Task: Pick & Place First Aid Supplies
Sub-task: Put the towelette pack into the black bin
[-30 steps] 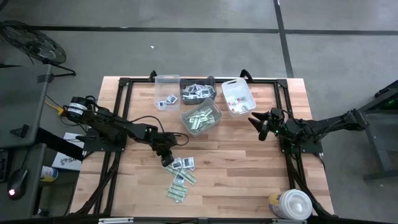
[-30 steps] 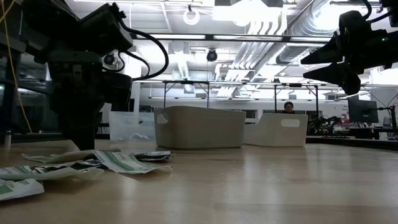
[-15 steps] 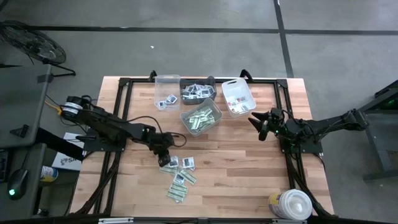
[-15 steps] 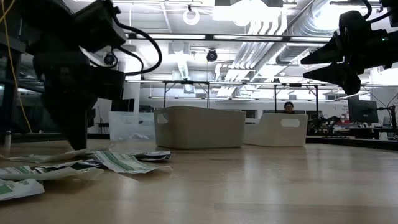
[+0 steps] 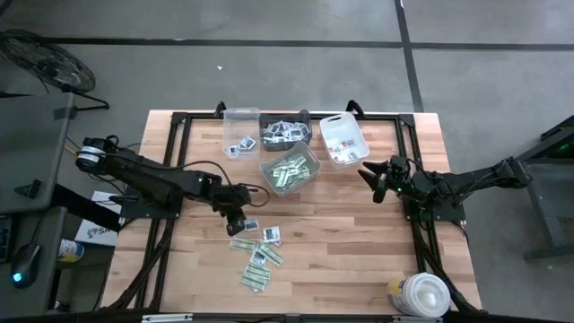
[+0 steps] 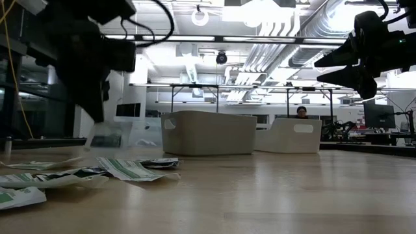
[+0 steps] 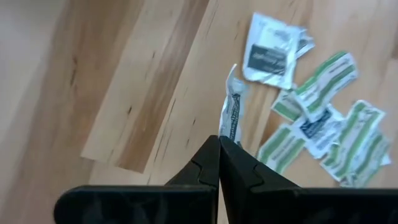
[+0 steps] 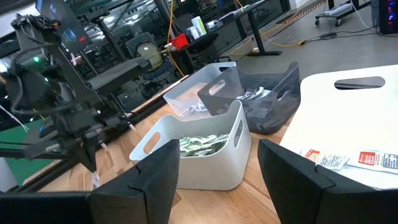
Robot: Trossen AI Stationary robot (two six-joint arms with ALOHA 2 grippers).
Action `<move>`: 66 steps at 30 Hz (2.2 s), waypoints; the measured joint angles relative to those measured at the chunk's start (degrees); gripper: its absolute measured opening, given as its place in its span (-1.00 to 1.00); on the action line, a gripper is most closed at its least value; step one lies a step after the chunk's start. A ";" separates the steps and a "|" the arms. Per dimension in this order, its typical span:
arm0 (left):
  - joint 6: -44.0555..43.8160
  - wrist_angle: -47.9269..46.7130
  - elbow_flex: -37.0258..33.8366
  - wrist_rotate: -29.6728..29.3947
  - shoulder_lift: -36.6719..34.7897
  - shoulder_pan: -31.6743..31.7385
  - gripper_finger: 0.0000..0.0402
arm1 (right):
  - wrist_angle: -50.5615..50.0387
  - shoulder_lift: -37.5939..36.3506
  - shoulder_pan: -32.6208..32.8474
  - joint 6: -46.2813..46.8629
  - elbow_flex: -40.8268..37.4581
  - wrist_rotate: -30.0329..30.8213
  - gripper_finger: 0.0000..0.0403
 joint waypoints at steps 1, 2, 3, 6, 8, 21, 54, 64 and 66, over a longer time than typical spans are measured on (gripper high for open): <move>0.16 -1.04 0.62 -0.16 -0.69 0.00 -1.00 | -0.01 0.00 0.01 0.00 0.00 0.00 0.05; 0.28 -2.20 1.32 -0.39 -1.41 0.00 -1.00 | 0.00 0.00 0.02 0.00 0.00 0.00 0.05; 0.35 -3.17 2.03 -0.71 -2.09 0.00 -1.00 | -0.02 0.00 0.02 0.00 0.00 -0.02 0.05; 0.31 -5.66 3.85 -1.44 -4.09 0.00 -1.00 | 0.00 0.00 0.02 0.00 0.00 0.00 0.05; -0.10 -6.44 4.91 -2.24 -5.52 0.00 -1.00 | 0.00 0.00 0.01 0.00 0.00 -0.01 0.05; -5.68 -7.78 11.91 -17.76 -10.23 1.41 -1.00 | -0.01 0.00 0.00 0.00 0.00 0.00 0.05; -7.40 30.26 11.97 -12.08 13.50 36.22 -1.00 | -0.01 0.01 0.01 0.00 0.00 0.00 0.05; -12.02 32.19 11.93 -19.63 16.87 36.37 -1.00 | -0.01 0.00 0.02 0.00 0.00 0.00 0.05; -12.15 32.00 11.93 -20.85 16.87 36.39 -1.00 | -0.02 0.00 0.02 0.00 0.00 0.00 0.05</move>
